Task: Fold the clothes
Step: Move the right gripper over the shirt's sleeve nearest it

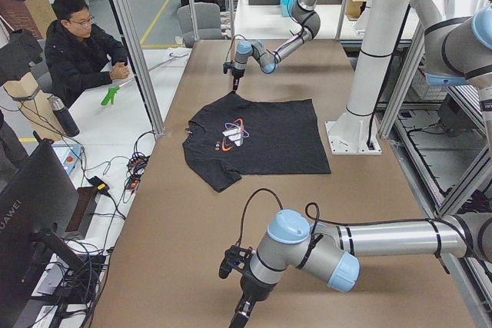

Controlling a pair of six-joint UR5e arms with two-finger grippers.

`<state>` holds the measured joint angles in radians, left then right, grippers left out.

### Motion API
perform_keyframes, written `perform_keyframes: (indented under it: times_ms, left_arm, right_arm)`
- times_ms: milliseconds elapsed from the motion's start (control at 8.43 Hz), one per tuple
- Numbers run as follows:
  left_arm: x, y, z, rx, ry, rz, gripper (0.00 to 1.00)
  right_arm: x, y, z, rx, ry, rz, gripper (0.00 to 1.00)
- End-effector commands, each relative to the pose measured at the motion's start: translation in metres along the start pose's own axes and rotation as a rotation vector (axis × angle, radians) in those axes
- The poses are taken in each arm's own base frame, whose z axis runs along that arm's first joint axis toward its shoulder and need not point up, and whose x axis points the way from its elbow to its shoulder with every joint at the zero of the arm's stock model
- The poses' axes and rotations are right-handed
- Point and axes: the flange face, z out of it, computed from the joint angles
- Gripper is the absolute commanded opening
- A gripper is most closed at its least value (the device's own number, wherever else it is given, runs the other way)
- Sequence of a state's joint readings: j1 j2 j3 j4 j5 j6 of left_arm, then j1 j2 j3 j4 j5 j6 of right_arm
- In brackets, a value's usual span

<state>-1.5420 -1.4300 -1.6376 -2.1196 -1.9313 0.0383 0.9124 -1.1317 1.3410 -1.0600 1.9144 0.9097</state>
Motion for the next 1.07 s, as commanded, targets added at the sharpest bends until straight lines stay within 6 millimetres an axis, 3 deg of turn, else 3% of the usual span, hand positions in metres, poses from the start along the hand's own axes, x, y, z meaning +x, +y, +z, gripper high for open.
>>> perform_keyframes:
  times_ms: [0,237,356,475,712,949]
  left_arm:
    - [0.001,0.018,0.002,0.013,0.002,0.002,0.94]
    - [0.001,0.017,0.002,0.014,0.002,0.001,0.94]
    - [0.002,0.016,0.002,0.015,0.003,0.003,0.94]
    - [0.002,0.014,0.001,0.017,0.001,0.003,0.94]
    - [0.002,0.007,0.000,0.025,-0.003,0.008,0.94]
    - [0.002,0.001,-0.001,0.033,-0.005,0.011,0.94]
  right_arm:
    - [-0.013,-0.010,-0.002,0.009,-0.009,-0.004,0.00]
    - [-0.030,-0.013,-0.022,0.030,-0.049,-0.017,0.00]
    - [-0.059,-0.001,-0.046,0.043,-0.102,-0.046,0.00]
    - [-0.101,0.036,-0.048,0.014,-0.146,-0.033,0.00]
    - [-0.162,0.027,-0.061,0.003,-0.176,0.042,0.00]
    - [-0.171,0.008,-0.038,0.023,-0.109,0.053,0.00]
